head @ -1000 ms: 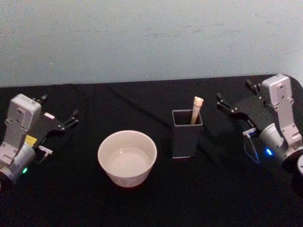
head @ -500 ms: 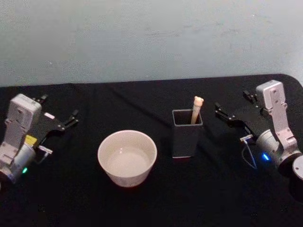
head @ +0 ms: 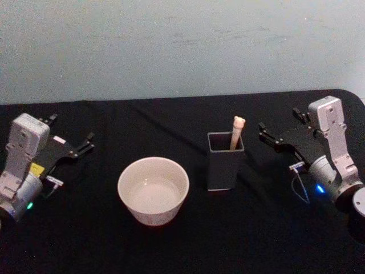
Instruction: Pick up the stirring spoon with one hand, stir inside the cup, then place it back in its original position.
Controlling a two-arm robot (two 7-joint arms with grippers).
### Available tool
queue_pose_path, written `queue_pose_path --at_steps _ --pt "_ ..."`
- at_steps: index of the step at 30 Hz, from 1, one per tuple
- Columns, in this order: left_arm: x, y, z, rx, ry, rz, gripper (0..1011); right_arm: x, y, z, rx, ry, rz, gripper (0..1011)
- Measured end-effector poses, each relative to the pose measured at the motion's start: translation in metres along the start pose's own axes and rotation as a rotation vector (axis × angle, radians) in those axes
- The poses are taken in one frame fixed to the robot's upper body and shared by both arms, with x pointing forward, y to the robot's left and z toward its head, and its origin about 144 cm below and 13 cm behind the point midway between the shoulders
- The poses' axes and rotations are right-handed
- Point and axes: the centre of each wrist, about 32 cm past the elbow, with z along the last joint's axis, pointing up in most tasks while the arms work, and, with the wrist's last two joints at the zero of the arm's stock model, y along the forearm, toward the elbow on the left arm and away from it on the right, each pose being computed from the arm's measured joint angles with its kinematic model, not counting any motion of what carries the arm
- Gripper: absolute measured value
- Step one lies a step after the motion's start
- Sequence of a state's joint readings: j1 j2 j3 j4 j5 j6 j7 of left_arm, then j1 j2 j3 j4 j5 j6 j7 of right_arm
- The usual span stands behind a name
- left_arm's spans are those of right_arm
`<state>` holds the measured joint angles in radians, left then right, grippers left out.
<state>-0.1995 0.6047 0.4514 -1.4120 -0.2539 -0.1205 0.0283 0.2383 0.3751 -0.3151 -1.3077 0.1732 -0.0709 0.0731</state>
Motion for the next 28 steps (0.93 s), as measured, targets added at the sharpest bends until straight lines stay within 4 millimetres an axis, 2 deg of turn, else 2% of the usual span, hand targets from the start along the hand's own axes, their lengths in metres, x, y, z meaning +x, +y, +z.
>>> queue_pose_path --at_steps 28 --pt "0.0000 0.0000 0.0000 0.000 0.000 0.000 1001 0.0003 -0.0001 0.0004 0.003 -0.001 0.000 1002"
